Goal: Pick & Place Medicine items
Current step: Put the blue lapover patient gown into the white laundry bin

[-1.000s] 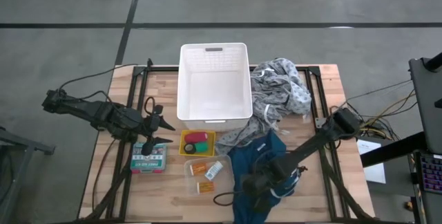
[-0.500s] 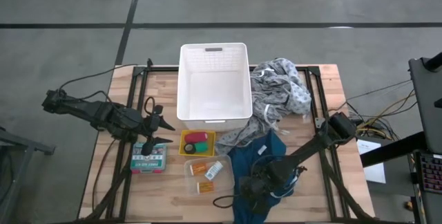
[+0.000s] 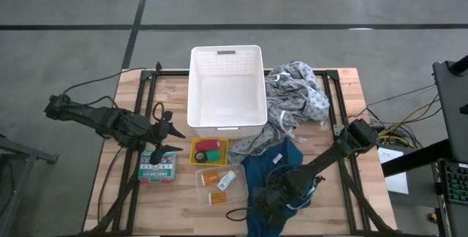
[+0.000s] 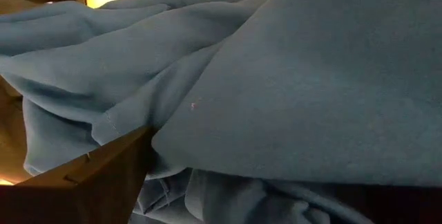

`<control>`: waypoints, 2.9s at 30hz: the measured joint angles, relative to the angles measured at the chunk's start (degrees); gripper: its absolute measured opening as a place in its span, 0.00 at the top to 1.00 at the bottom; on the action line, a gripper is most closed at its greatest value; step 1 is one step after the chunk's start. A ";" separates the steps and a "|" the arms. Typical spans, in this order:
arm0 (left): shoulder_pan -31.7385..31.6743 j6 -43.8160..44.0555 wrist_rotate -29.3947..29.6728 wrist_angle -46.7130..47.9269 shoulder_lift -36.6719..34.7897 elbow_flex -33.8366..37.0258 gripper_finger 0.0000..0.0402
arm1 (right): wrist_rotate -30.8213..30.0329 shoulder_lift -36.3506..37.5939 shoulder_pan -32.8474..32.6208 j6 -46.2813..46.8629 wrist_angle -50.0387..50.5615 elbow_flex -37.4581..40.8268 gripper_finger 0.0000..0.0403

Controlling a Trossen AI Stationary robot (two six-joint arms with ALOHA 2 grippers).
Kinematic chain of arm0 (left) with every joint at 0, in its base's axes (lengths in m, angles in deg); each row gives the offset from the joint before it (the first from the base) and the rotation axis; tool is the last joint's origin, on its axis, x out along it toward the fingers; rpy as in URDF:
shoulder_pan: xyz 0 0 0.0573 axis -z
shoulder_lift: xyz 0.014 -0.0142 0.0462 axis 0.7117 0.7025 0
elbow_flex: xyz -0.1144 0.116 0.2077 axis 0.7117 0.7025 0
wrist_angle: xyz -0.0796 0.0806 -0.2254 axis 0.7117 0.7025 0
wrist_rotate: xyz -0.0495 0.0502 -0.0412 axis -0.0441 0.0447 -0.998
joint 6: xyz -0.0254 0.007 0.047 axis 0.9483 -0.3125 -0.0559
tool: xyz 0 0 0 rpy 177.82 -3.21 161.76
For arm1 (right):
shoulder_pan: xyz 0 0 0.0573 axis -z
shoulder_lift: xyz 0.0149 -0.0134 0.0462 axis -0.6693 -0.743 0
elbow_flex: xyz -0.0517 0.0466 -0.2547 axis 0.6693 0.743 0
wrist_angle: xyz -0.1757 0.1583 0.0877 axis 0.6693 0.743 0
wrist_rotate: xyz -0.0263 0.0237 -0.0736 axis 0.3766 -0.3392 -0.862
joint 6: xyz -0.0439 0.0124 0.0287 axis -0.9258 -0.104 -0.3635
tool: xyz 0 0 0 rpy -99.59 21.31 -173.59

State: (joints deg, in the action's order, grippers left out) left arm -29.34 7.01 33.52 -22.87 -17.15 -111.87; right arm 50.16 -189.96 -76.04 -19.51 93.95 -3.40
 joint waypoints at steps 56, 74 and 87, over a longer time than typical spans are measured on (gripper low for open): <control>0.00 0.00 0.00 0.00 0.00 0.00 0.44 | -4.81 1.27 -0.57 -3.06 2.09 0.21 0.96; 0.01 0.00 0.00 0.01 0.00 0.00 0.44 | -22.70 24.38 -4.80 -8.51 6.46 0.31 0.97; 0.01 0.00 0.00 0.00 0.00 0.00 0.44 | -35.28 36.59 -5.88 -17.31 3.82 0.20 0.97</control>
State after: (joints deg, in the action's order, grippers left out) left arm -29.33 7.01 33.52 -22.87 -17.15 -111.87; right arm 14.87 -153.37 -81.91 -36.82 97.77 -3.21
